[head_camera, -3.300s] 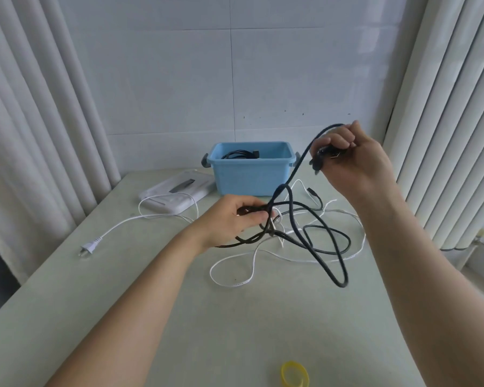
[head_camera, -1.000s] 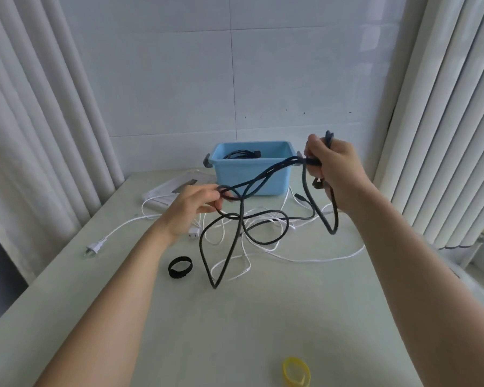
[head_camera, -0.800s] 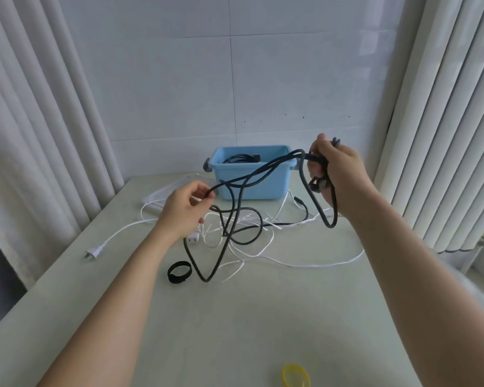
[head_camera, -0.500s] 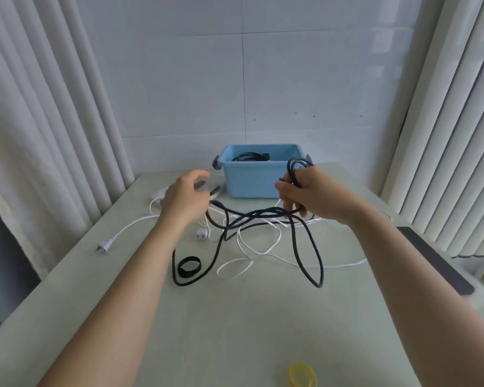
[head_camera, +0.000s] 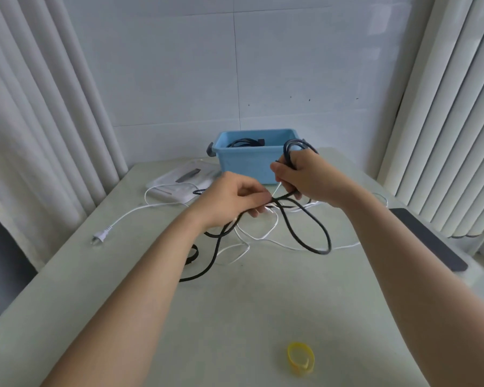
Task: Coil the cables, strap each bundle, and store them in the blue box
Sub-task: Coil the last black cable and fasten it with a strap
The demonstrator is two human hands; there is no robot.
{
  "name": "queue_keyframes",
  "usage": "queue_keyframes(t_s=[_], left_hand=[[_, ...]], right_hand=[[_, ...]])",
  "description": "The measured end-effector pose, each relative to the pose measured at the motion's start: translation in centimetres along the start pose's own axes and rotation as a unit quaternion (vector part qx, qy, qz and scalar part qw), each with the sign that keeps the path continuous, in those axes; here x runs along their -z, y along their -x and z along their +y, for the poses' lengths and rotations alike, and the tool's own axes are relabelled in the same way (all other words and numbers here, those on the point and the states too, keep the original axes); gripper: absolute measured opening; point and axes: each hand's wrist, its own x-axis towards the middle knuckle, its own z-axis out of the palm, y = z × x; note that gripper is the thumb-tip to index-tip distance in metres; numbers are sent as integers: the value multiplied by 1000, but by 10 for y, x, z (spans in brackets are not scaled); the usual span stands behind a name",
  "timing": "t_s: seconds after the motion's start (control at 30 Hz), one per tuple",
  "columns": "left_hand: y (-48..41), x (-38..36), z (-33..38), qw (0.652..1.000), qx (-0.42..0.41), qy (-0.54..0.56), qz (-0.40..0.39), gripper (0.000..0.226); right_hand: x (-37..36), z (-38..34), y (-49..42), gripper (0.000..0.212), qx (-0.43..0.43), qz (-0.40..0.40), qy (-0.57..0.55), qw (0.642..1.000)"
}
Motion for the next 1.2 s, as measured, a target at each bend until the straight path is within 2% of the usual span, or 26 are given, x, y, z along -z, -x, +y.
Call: queue_keyframes(t_s=[0.1,0.17,0.3,0.37,0.43,0.5,0.57,0.63,0.7,0.77,0.83,0.9,0.97,1.07,1.13,1.2], left_hand=[[-2,14,-17,993,15,-6,116,7],[-6,24,-34,976,36,-29,215,9],[-9,45,-71,925,95,2,367,15],[-10,53,-88,894,144,81,415,12],[-11,57,-96,849,180,199,455,13],[-10,58,-102,805,202,271,488,10],[-8,57,-107,771,222,321,503,13],[-9,57,-112,753,239,343,508,11],[-13,58,-114,765,249,292,517,28],[-15,51,-101,803,236,192,513,44],[-15,42,-81,843,172,109,498,47],[-15,33,-61,883,102,60,453,40],[-16,22,-43,933,46,54,354,30],[-16,3,-29,988,-3,51,146,28],[-17,-10,-31,998,-7,55,26,43],[-17,-22,-34,999,-30,36,-11,49]], right_hand=[[8,12,2,34,-36,-60,32,997],[13,20,4,35,-62,-81,33,994],[32,38,5,41,-91,-41,8,995],[44,51,8,52,-77,-34,-43,996],[51,58,13,52,-61,-25,-103,993],[51,63,13,52,-68,48,-151,985],[48,67,7,52,-115,165,-189,961],[44,69,3,50,-153,217,-239,934],[40,67,-1,44,-172,209,-298,915],[38,64,-1,40,-179,166,-318,916],[36,59,0,40,-162,116,-321,926],[35,53,2,39,-143,71,-356,921],[34,48,4,40,-133,23,-390,911],[32,42,4,46,-125,-42,-402,906],[29,40,4,48,-117,-82,-416,898],[27,39,4,48,-109,-127,-428,888]])
